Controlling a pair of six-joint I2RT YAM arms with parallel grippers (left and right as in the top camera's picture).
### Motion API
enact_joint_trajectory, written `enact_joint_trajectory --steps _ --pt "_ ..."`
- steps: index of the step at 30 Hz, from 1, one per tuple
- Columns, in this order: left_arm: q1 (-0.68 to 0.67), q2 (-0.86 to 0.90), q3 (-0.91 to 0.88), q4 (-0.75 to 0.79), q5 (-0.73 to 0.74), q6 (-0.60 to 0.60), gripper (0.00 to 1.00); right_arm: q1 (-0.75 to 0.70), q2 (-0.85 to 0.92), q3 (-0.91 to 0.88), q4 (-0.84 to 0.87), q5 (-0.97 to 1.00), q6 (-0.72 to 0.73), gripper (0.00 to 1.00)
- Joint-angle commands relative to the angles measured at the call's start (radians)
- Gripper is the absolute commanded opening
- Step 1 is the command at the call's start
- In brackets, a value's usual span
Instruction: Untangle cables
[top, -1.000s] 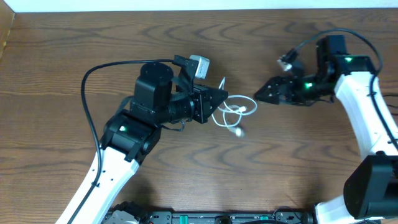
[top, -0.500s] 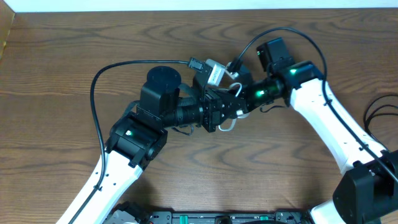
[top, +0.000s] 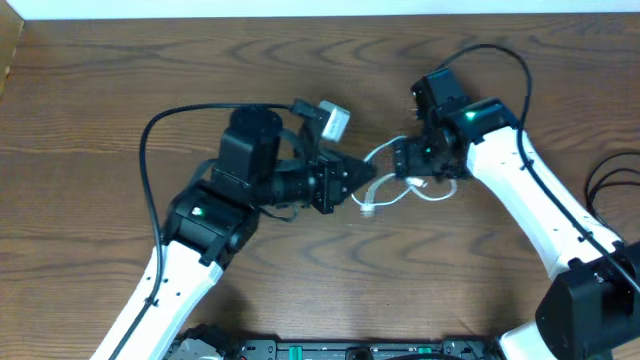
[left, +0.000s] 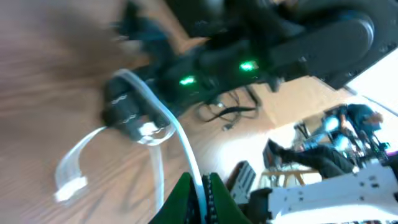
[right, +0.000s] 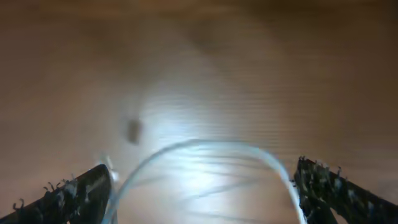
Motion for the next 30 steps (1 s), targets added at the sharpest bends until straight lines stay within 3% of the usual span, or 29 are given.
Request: enact_joint_trajectory --steps 1,10,18,30 --pt "0.129 -0.051 0.014 -0.086 0.011 0.085 0.07 -0.076 -0.004 -0.004 -0.027 0.178 0.088 0.89" --pt "0.394 -0.085 0.014 -0.196 0.012 0.114 0.07 -0.269 -0.004 -0.004 -0.081 0.156 0.087 0.91" --pt "0.359 -0.061 0.013 -0.196 0.012 0.113 0.07 -0.289 -0.004 -0.004 -0.075 0.053 0.084 0.91" --pt "0.246 0.027 0.013 -0.203 0.011 0.113 0.07 -0.29 -0.004 -0.004 -0.087 0.094 0.083 0.91"
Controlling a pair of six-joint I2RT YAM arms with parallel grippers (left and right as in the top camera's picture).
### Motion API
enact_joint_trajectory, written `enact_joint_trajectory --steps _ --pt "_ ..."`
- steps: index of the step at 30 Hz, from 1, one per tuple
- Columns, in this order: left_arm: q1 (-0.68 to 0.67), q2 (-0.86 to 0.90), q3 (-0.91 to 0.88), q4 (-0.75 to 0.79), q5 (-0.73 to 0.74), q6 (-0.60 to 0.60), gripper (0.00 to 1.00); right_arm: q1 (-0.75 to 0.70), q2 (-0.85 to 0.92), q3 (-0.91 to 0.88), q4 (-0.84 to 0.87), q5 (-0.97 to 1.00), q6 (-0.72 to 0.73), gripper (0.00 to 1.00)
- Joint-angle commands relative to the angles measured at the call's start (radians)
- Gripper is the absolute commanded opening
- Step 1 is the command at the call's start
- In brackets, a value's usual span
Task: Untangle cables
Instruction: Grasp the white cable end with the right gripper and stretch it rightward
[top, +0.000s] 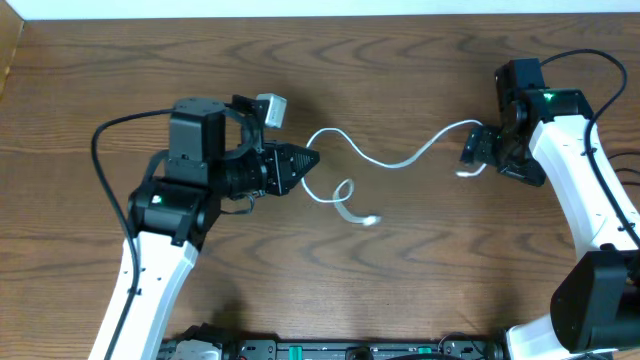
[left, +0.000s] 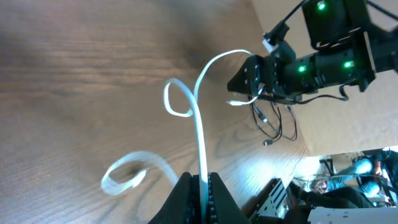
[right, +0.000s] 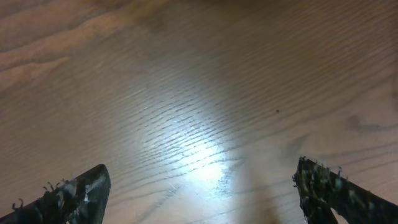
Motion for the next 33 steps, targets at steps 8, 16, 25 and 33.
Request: enact_joint_trajectory --steps 8,16,25,33 --pt "-0.011 0.031 0.012 -0.101 -0.196 0.017 0.08 -0.019 -0.004 -0.004 -0.079 0.266 0.056 0.88" --pt "-0.011 0.031 0.011 -0.282 -0.794 -0.197 0.07 -0.143 -0.004 -0.005 -0.174 0.365 0.239 0.92" --pt "-0.011 0.031 0.011 -0.259 -0.711 -0.216 0.08 -0.233 -0.004 -0.005 -0.181 0.307 0.235 0.99" --pt "-0.011 0.031 0.011 -0.238 -0.64 -0.216 0.07 -0.231 -0.004 -0.005 -0.129 0.115 0.085 0.99"
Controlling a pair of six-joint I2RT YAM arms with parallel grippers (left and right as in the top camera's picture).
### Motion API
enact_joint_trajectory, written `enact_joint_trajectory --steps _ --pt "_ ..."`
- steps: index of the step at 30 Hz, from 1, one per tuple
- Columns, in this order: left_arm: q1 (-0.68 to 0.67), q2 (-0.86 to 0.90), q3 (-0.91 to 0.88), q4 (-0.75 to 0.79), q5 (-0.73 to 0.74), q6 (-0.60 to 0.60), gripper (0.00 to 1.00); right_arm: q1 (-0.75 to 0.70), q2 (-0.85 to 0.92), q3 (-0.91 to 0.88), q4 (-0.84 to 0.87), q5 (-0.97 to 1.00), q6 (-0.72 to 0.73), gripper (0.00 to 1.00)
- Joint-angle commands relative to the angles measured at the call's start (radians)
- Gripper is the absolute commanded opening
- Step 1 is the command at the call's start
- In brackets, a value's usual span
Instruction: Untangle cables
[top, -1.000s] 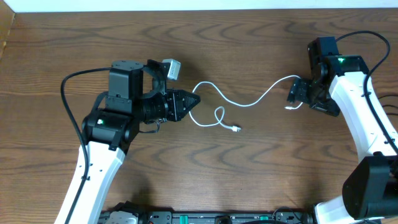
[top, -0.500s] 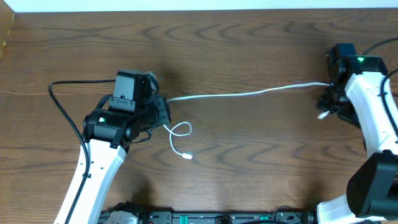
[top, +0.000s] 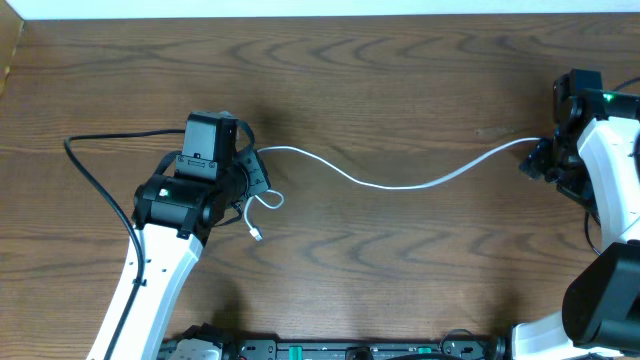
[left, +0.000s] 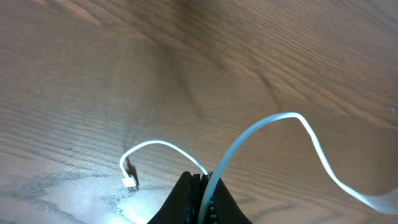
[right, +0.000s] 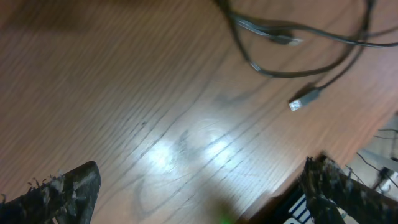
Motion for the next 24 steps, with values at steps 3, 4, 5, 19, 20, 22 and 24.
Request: enact_joint_trajectory --steps 3,4,5,19,20,22,24 --pt "-0.006 0.002 0.012 0.05 0.153 0.012 0.07 -0.002 -0.004 -0.005 0.038 -0.208 -0.156 0.99" --pt "-0.012 0.002 0.012 0.068 0.183 0.028 0.07 -0.002 -0.004 -0.005 0.052 -0.265 -0.205 0.99" --pt "-0.022 0.002 0.012 0.087 0.219 0.052 0.07 0.0 -0.004 -0.005 0.065 -0.337 -0.266 0.99" --pt "-0.253 0.034 0.011 0.248 0.433 0.244 0.07 0.121 -0.004 -0.005 -0.01 -1.01 -1.027 0.99" --pt "-0.262 0.037 0.011 0.249 0.433 0.244 0.07 0.123 -0.004 -0.005 -0.007 -1.01 -1.014 0.99" --pt "-0.287 0.043 0.011 0.258 0.433 0.244 0.07 0.127 -0.004 -0.005 0.0 -1.019 -1.001 0.99" --pt "-0.321 0.045 0.011 0.295 0.44 0.247 0.07 0.139 -0.004 -0.005 0.0 -1.031 -1.003 0.99"
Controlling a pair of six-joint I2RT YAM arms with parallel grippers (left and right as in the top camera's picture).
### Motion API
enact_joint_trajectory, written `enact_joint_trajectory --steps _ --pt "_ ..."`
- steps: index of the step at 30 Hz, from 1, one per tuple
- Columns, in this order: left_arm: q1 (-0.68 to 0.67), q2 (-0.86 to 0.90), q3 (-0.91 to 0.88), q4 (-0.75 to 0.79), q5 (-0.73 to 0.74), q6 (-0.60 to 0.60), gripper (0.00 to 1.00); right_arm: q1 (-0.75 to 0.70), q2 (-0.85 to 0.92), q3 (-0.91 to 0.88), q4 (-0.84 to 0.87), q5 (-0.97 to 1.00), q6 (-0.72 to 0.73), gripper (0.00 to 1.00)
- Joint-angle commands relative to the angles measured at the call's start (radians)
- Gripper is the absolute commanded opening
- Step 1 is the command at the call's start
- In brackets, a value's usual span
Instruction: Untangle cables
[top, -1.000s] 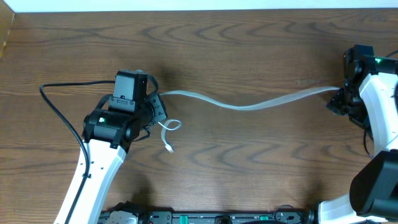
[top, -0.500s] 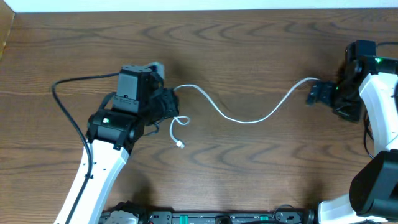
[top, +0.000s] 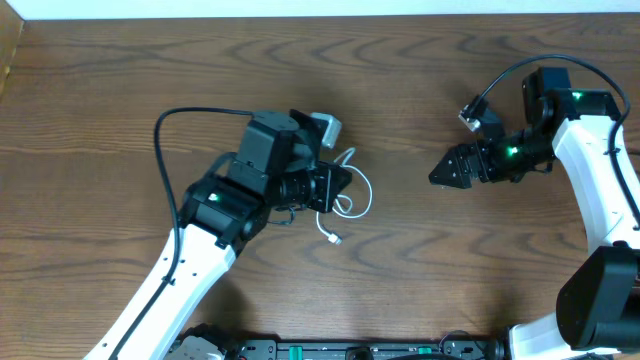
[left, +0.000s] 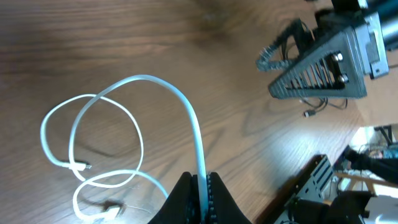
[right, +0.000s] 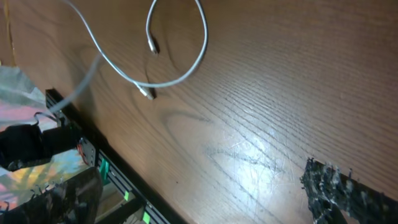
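A white cable (top: 362, 190) lies in loose loops on the wooden table at its middle, one plug end (top: 333, 238) pointing toward the front. My left gripper (top: 345, 183) is shut on it; in the left wrist view the cable (left: 143, 78) rises out of the shut jaws of that gripper (left: 200, 182) and arcs back into the loops. My right gripper (top: 438, 177) hovers to the right of the loops, pointing at them, open. In the right wrist view nothing is between the spread fingers of the right gripper (right: 202, 190), and the cable (right: 186, 68) lies farther off.
Thin dark cables (left: 314, 107) lie on the table behind the right arm. A black supply cable (top: 165, 130) arcs over the left arm. The rig's black rail (top: 330, 350) runs along the front edge.
The cable was stretched in a long line from my left gripper to my right gripper at the far right. Now it lies looped beside the left gripper, and the right gripper is empty, nearer the middle.
Both grippers were close together at the table's middle with the cable bunched between them. Then they were apart with the cable spanning them, one loop in it. Then it was drawn out across the table. Now only the left gripper holds it, looped.
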Motion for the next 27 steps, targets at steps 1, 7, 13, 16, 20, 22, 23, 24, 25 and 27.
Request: enact_joint_trajectory --steps 1,7,13,16,20,22,23,24,25,27 --pt "-0.051 0.005 0.011 0.058 0.038 0.037 0.07 0.026 -0.004 -0.005 0.002 -0.044 -0.017 0.99" --pt "-0.084 0.005 0.011 0.236 0.296 0.043 0.08 0.117 -0.004 -0.005 0.049 -0.059 -0.062 0.99" --pt "-0.084 0.006 0.011 0.237 0.293 0.043 0.07 0.181 -0.004 -0.005 0.103 -0.222 -0.214 0.99" --pt "-0.084 0.006 0.011 0.237 0.284 0.043 0.07 0.193 -0.004 -0.005 0.103 -0.286 -0.282 0.99" --pt "-0.084 0.006 0.011 0.237 0.24 0.042 0.07 0.193 -0.004 -0.005 0.103 -0.381 -0.37 0.99" --pt "-0.083 0.006 0.011 0.237 0.241 0.039 0.08 0.193 -0.004 -0.005 0.105 -0.412 -0.425 0.99" --pt "-0.083 0.006 0.011 0.237 0.241 0.034 0.08 0.193 -0.004 -0.005 0.108 -0.423 -0.435 0.99" --pt "-0.083 0.006 0.011 0.237 0.241 0.032 0.07 0.193 -0.004 -0.005 0.113 -0.433 -0.437 0.98" --pt "-0.083 0.006 0.011 0.237 0.241 0.031 0.07 0.193 -0.004 -0.005 0.129 -0.46 -0.437 0.91" --pt "-0.083 0.006 0.011 0.237 0.241 0.031 0.08 0.193 -0.004 -0.005 0.146 -0.5 -0.452 0.77"
